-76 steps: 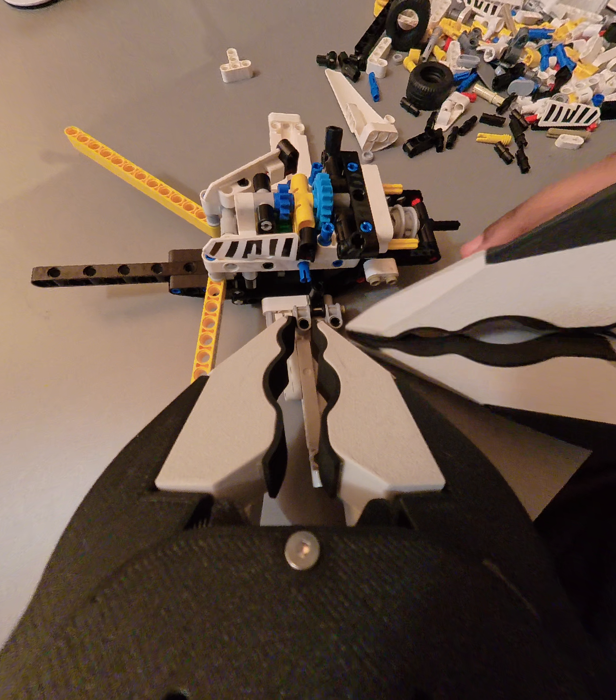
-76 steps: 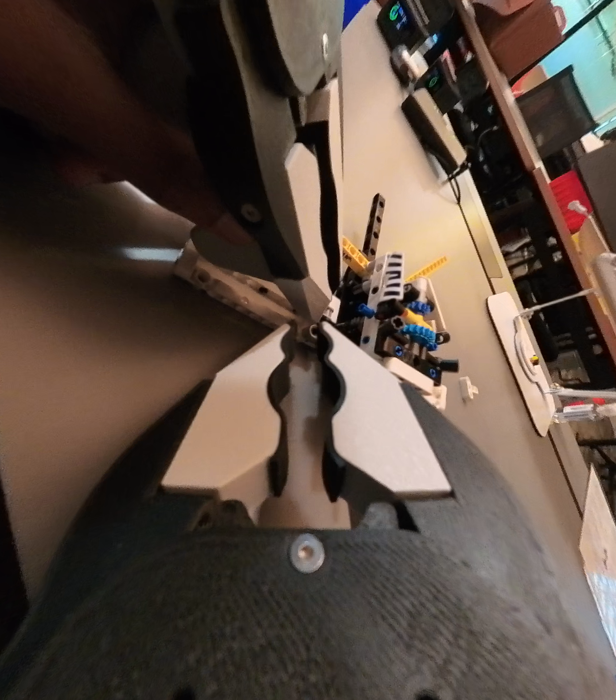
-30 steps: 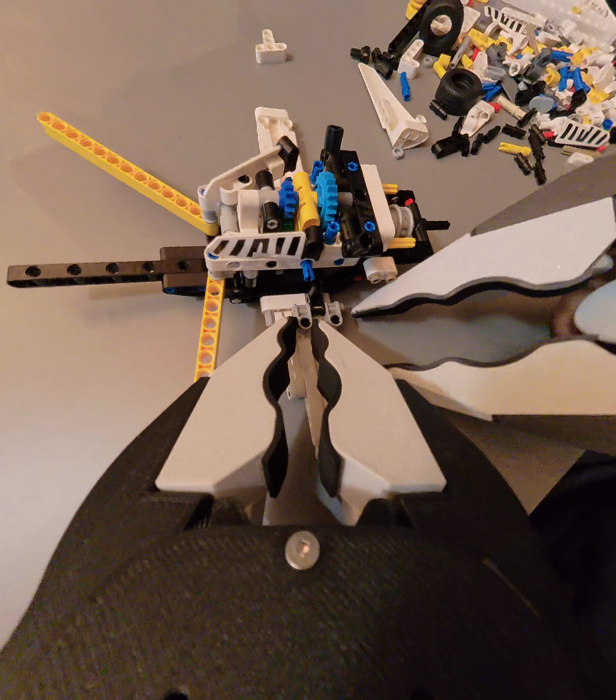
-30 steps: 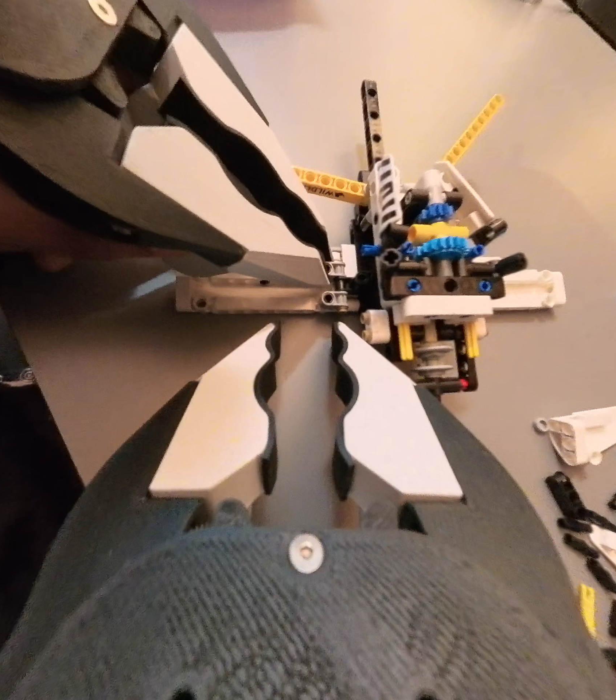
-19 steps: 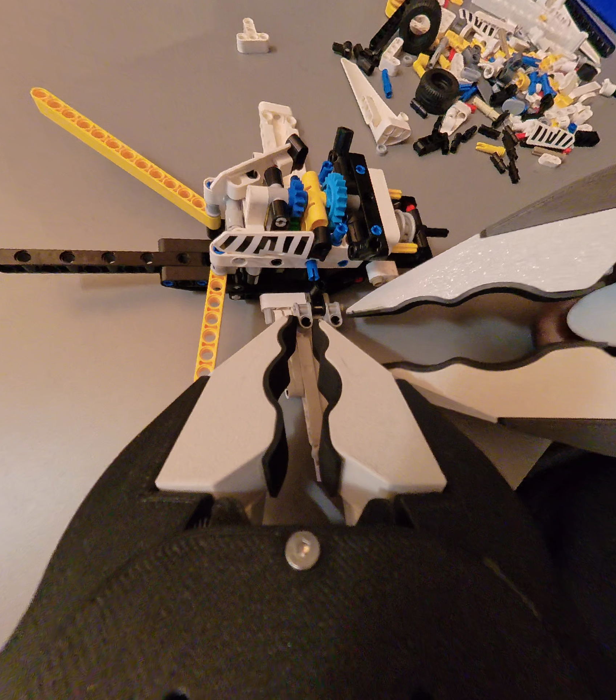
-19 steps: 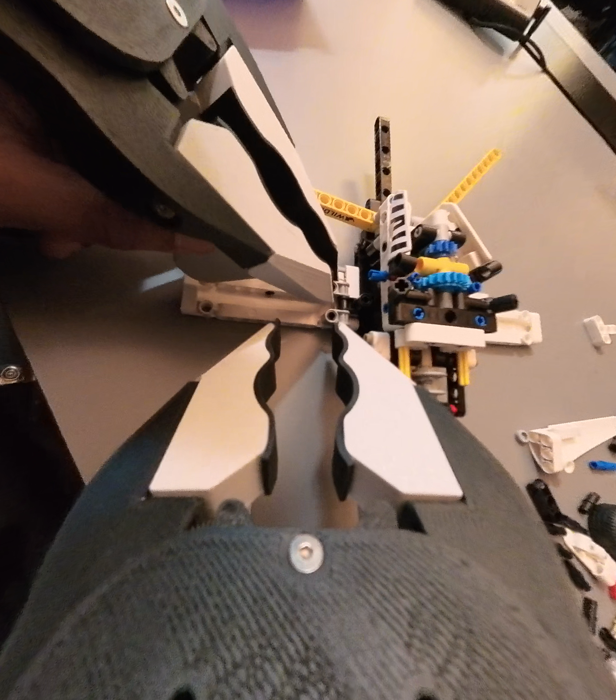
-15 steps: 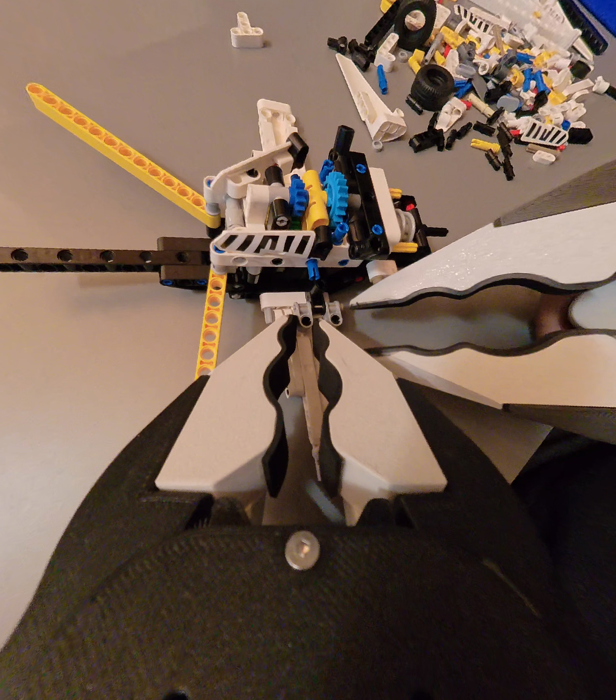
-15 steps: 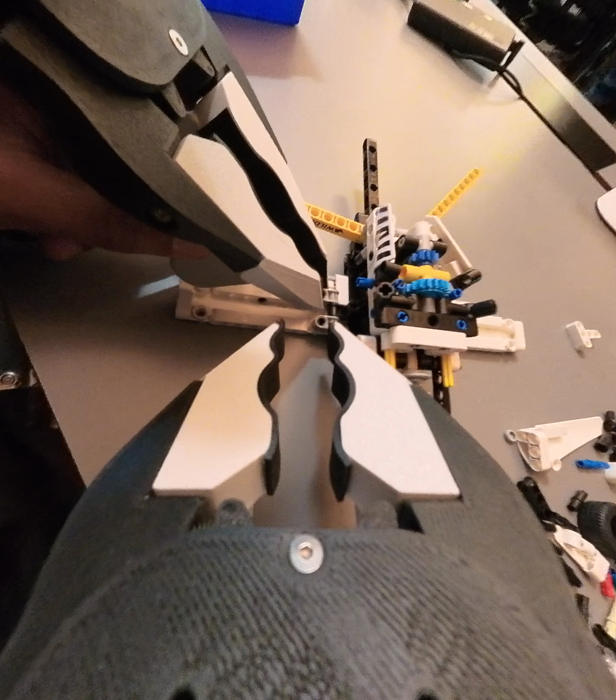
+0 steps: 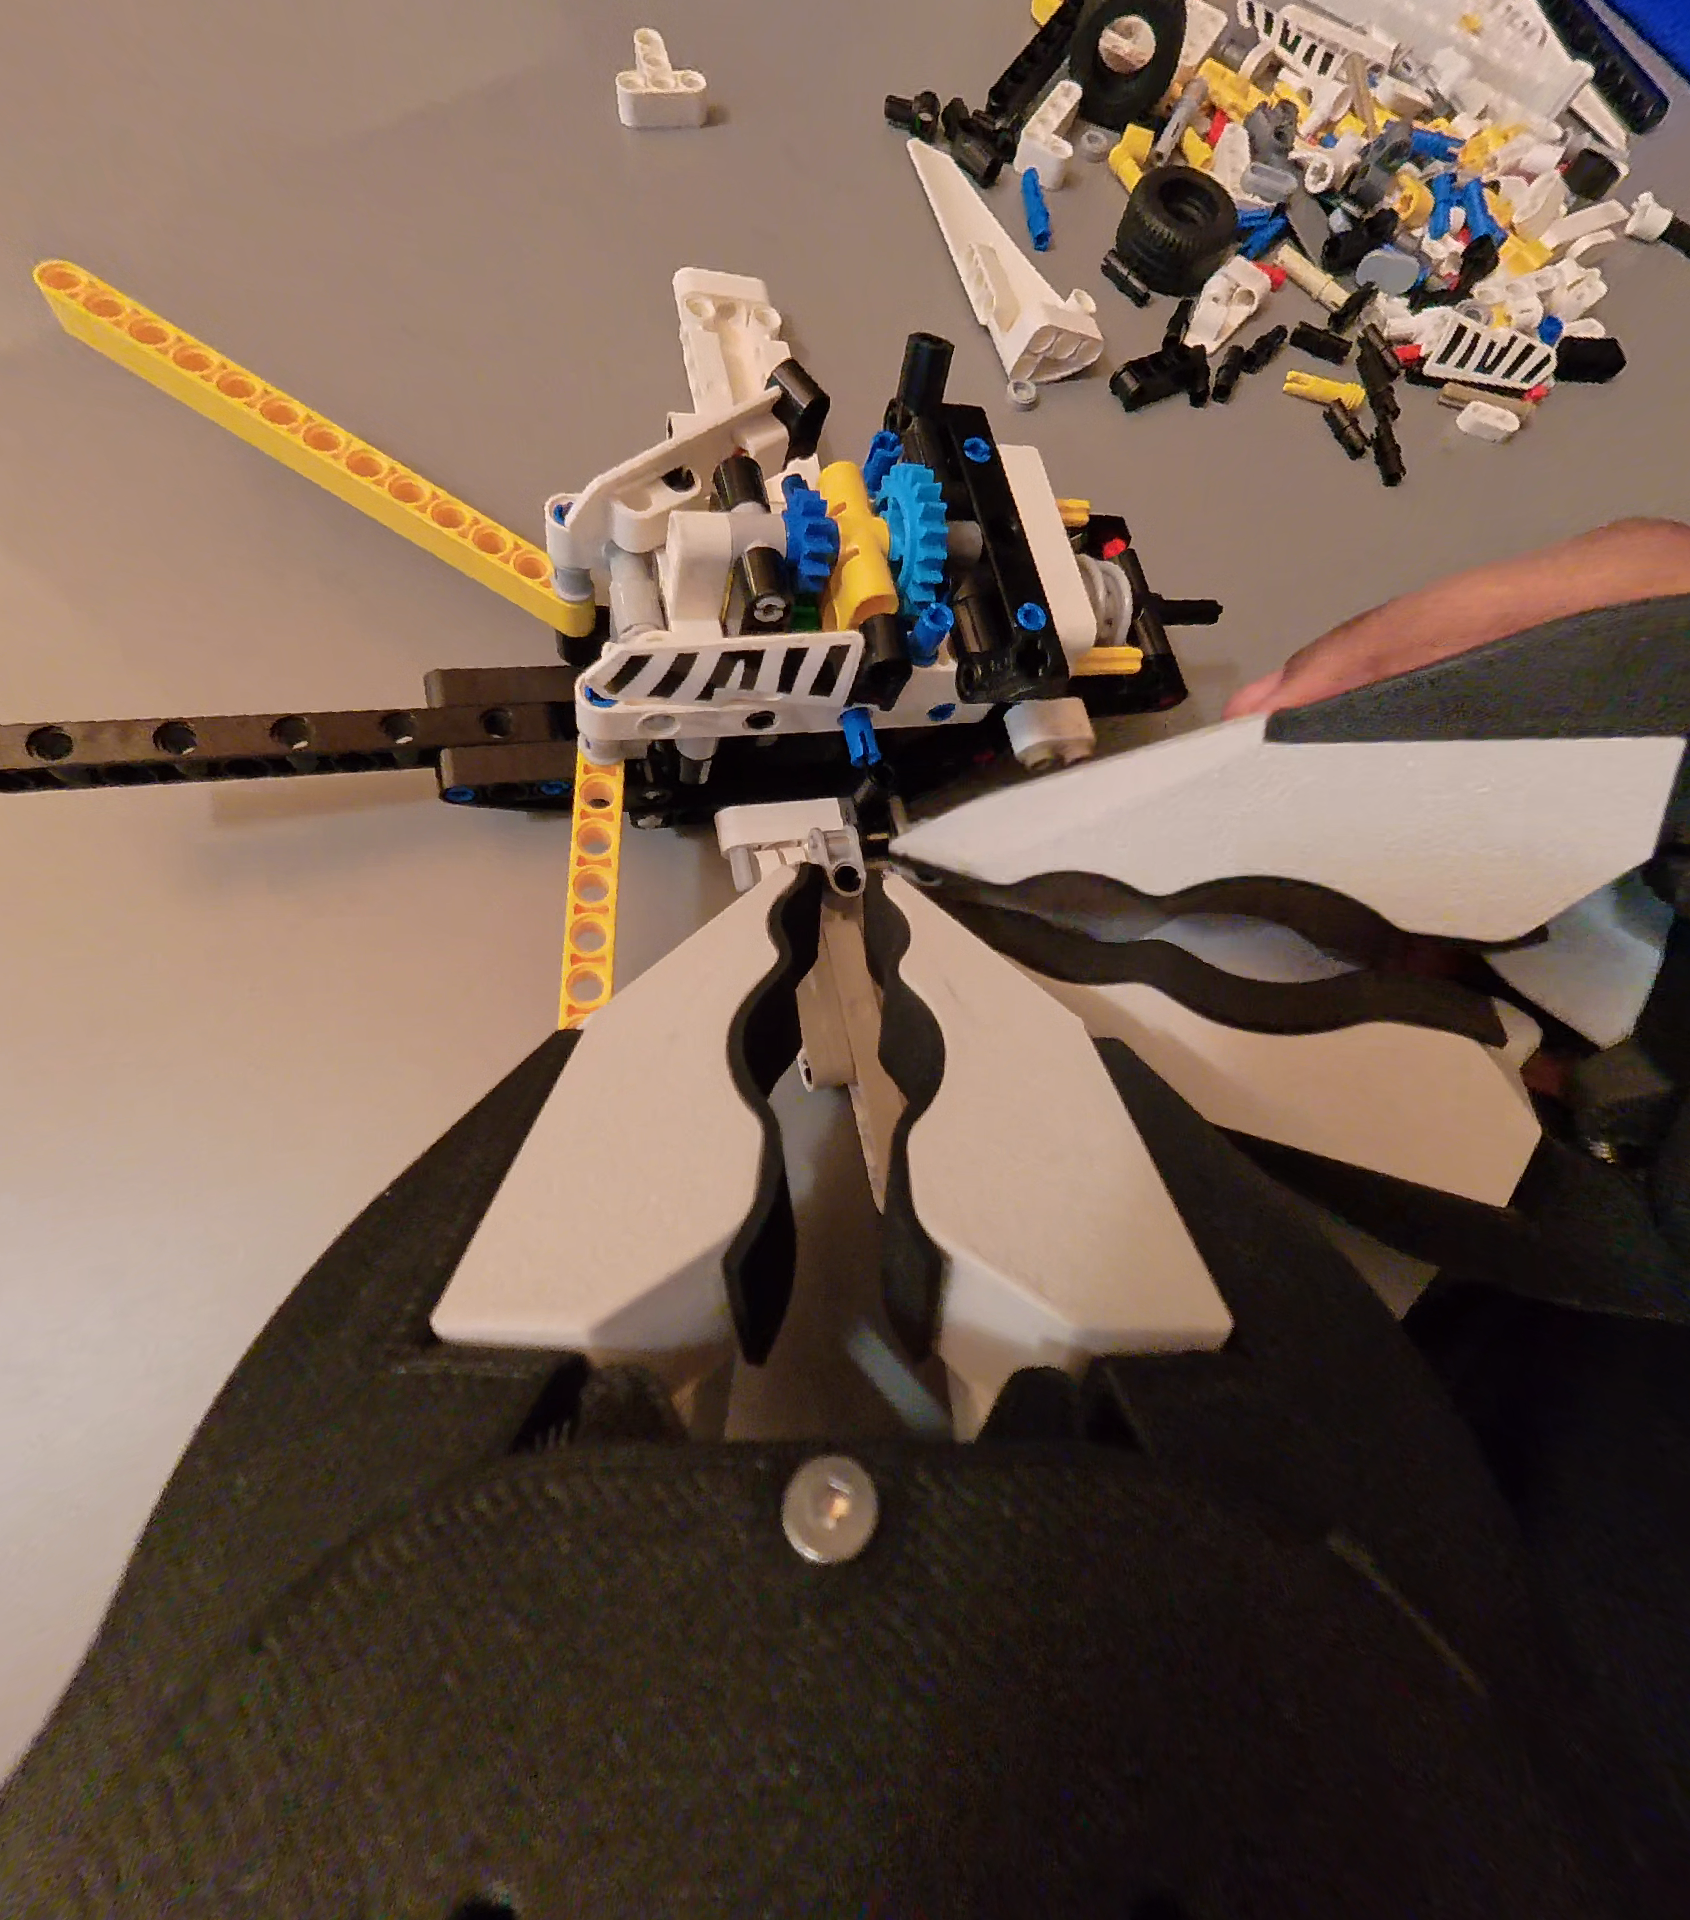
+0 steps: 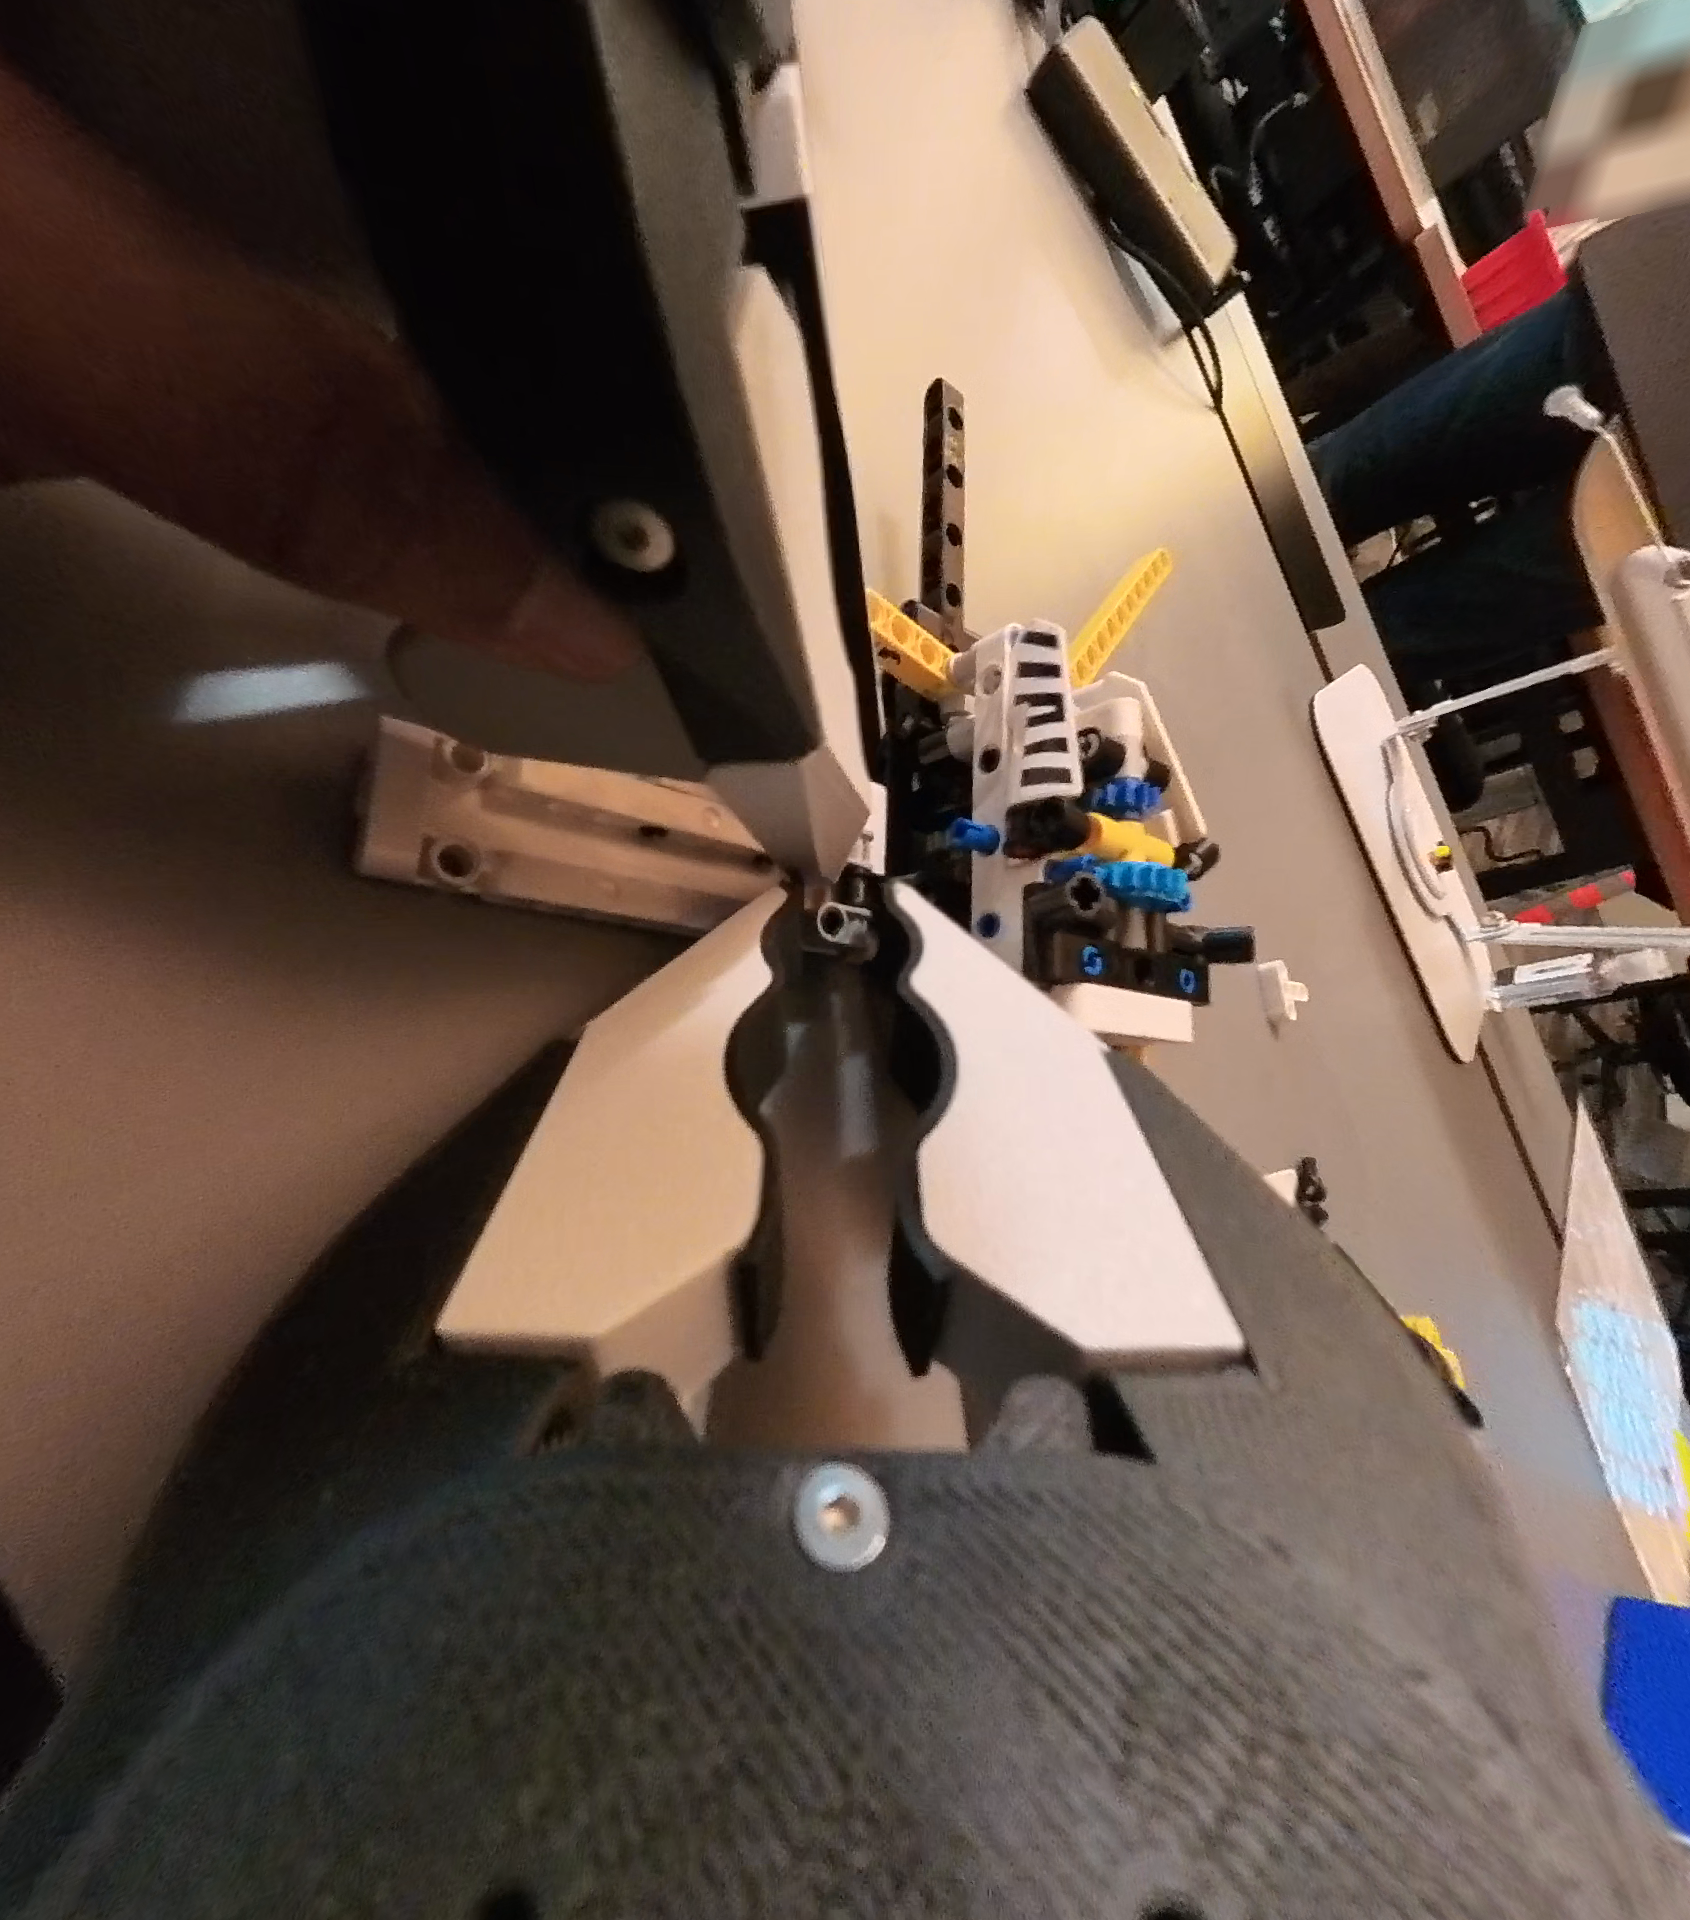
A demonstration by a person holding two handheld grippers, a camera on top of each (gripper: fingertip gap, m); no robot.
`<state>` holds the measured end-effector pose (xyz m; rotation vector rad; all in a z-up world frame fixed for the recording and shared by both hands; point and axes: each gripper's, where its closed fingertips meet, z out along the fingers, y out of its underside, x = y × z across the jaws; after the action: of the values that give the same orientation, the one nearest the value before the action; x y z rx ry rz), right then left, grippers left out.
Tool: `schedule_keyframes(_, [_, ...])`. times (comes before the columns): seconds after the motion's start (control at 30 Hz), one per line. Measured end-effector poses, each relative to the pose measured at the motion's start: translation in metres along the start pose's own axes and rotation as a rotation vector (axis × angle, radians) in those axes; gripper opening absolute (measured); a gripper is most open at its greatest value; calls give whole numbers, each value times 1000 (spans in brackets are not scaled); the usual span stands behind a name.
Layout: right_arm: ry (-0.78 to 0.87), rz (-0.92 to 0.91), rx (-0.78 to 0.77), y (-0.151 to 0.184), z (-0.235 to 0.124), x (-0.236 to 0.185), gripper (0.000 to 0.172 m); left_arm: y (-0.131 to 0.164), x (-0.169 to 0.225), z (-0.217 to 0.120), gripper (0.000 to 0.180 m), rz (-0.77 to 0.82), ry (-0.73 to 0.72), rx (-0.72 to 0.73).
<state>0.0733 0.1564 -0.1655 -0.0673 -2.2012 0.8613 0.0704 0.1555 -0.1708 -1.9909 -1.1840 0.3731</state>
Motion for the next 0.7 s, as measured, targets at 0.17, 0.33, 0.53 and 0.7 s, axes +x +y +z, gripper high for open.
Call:
schedule_keyframes(0.17, [5, -14, -7, 0, 1, -2, 5, 0, -1, 0, 7, 2, 2, 5])
schedule_keyframes(0.33, [-12, 17, 13, -1, 1, -3, 5, -2, -2, -9, 10, 22, 7, 18])
schedule_keyframes(0.53, [-25, 33, 29, 0, 0, -2, 5, -1, -35, -33, 0, 50, -110, 20])
schedule_keyframes(0.7, [-30, 33, 31, 1, 0, -2, 5, 21, -100, -36, 0, 106, -467, -88])
